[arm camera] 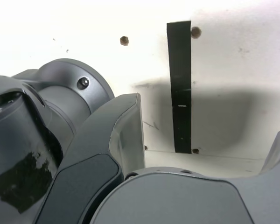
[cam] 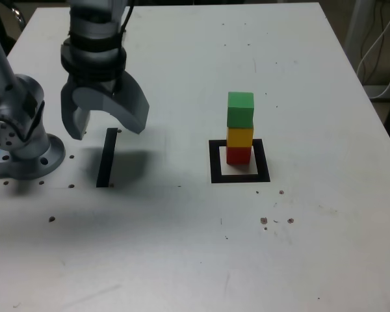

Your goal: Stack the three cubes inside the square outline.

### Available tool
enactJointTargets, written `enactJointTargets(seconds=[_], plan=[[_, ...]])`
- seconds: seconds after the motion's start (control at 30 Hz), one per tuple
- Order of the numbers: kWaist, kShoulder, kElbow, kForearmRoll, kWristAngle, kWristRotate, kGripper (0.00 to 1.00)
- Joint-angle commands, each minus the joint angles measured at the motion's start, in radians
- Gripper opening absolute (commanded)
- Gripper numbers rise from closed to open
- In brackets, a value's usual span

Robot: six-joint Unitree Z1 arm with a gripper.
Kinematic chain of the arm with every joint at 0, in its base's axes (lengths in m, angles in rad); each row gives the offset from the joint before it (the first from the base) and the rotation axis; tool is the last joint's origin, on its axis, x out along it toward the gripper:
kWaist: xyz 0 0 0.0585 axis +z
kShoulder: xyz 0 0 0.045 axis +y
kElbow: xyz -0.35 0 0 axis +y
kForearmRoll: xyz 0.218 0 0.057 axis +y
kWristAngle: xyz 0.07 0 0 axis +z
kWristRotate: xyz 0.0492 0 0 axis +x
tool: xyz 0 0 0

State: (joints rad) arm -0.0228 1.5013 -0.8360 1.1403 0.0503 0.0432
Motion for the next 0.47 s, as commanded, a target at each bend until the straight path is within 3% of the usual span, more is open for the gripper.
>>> enactJointTargets(seconds=[0.0,0.43], plan=[[-0.003,-0.003,0.010,-0.013,0.003,-0.004,0.99],[-0.008,0.020,0.010,-0.036,0.001,-0.026,0.99]])
